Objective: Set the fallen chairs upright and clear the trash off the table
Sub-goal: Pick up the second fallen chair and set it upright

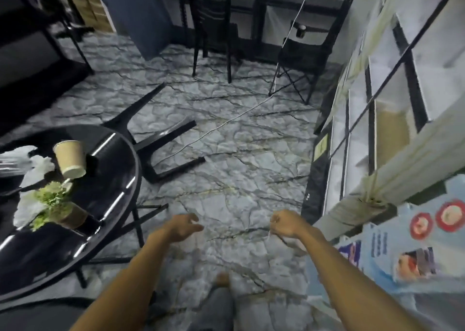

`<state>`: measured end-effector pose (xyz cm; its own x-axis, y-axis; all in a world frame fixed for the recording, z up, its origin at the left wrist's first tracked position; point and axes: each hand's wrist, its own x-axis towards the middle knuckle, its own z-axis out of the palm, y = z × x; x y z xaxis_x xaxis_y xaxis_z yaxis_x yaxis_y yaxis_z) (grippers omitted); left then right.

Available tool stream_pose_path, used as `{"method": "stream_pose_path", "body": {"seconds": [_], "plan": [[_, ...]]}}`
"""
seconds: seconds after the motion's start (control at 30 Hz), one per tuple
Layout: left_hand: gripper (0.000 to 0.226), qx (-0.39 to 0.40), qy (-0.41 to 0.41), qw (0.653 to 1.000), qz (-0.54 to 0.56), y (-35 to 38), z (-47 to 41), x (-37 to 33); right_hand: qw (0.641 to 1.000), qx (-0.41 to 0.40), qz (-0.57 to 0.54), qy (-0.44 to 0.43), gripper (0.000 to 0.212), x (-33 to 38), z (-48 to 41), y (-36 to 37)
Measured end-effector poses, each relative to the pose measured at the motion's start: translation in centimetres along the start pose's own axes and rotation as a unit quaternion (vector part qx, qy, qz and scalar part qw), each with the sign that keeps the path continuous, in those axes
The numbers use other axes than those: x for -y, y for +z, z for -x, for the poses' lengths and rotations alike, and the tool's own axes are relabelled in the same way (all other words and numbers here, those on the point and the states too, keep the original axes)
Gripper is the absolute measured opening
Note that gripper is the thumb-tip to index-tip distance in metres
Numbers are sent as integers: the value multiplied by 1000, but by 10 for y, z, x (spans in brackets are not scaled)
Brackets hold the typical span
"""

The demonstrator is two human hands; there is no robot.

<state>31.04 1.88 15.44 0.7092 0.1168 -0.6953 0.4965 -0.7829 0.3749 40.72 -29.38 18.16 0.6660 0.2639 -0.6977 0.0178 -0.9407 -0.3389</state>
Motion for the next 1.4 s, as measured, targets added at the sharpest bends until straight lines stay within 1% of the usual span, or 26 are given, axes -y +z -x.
{"method": "stream_pose_path", "body": {"seconds": [0.13,0.33,0.4,0.47,0.57,0.63,0.7,0.8,0.93,1.03,1.17,1.3,1.4], "plan": [[52,-7,-2,1000,8,-51,-75,-32,1000,-1,23,-11,32,13,-79,-67],[53,7,-22,1000,10,-141,-188,-75,1000,20,20,-7,35,38,-197,-170],[51,0,-20,1000,6,-175,-222,-91,999,20,25,-11,34,52,-234,-205],[49,0,-18,1000,1,-205,-250,-107,1000,20,18,-13,38,65,-268,-238],[47,0,-22,1000,4,-247,-297,-129,999,16,25,-26,34,84,-320,-288],[49,-8,-29,1000,6,-276,-330,-144,999,14,40,-33,36,93,-359,-323],[48,-14,-34,999,19,-302,-365,-159,997,16,58,-39,37,101,-401,-359],[41,-34,-63,996,55,-344,-412,-183,995,38,81,-52,36,113,-465,-418],[44,-66,-98,988,100,-400,-467,-211,986,55,138,-74,35,142,-541,-505],[46,-87,-115,980,140,-437,-498,-225,978,62,175,-94,33,171,-588,-555],[46,-105,-139,967,188,-489,-549,-231,962,93,226,-123,40,226,-667,-606],[46,-122,-161,953,227,-541,-607,-217,944,91,271,-166,35,294,-742,-645],[47,-132,-183,941,252,-582,-648,-196,933,102,296,-174,43,347,-799,-672]]}}
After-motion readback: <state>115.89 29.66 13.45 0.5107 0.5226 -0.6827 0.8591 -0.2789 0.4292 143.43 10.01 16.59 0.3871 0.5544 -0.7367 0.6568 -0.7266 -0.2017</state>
